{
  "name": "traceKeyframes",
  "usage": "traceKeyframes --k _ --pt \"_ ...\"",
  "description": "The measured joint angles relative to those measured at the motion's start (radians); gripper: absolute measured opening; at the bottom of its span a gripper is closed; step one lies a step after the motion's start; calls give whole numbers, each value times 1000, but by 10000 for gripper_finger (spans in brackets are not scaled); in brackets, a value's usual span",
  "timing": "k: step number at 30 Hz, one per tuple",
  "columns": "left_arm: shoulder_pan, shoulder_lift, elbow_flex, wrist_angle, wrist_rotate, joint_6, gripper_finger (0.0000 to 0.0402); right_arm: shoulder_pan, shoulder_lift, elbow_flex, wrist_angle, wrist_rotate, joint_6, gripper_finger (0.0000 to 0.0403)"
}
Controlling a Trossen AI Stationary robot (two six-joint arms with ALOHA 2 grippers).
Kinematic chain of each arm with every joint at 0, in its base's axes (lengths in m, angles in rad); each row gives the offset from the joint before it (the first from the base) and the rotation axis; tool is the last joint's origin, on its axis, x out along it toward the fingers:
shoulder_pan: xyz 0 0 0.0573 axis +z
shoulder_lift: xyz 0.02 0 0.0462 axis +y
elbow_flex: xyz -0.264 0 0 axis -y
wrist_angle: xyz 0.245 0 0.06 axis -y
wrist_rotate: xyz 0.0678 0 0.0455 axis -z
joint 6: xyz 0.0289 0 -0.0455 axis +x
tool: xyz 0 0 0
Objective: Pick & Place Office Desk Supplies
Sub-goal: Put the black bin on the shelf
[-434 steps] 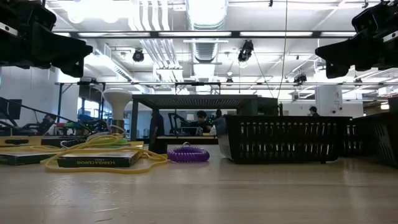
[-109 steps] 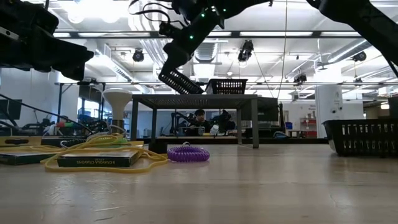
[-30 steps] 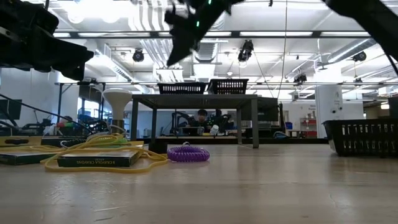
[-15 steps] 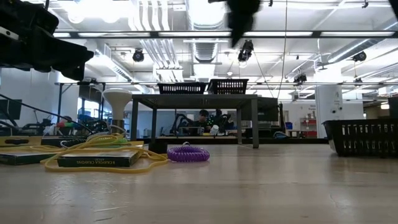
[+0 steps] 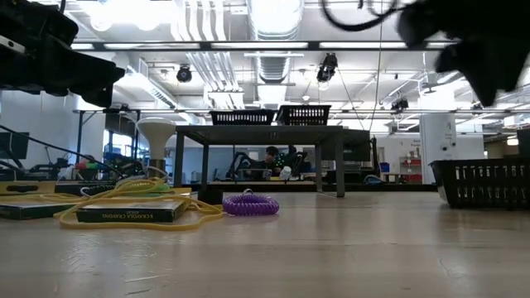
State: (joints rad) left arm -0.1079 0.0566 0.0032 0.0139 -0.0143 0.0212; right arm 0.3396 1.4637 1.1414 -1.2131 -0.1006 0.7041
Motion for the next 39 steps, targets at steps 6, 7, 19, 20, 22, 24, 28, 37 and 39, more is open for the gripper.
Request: traceKeyframes --k 6,7,19,20,22,24,28,37,39 --pt "0 0 0 0 0 0 95 90 -73 -205 191 66 100 236" --pt "0 0 0 0 0 0 95 97 -78 -226 211 79 106 235" --pt "0 0 0 0 0 0 95 123 -35 -329 313 181 100 159" --pt "0 0 0 0 0 0 95 123 -29 -336 327 181 101 149" --pt "0 0 0 0 0 0 95 122 -24 -348 349 183 101 126" --pt "0 0 0 0 0 0 95 123 -22 -350 365 183 101 99" --pt "0 0 0 0 0 0 95 122 -22 -346 381 183 99 38" --pt "0 0 0 0 0 0 95 68 -20 -150 572 177 -52 12" --pt "0 0 0 0 0 0 95 39 -20 -90 648 177 -138 12"
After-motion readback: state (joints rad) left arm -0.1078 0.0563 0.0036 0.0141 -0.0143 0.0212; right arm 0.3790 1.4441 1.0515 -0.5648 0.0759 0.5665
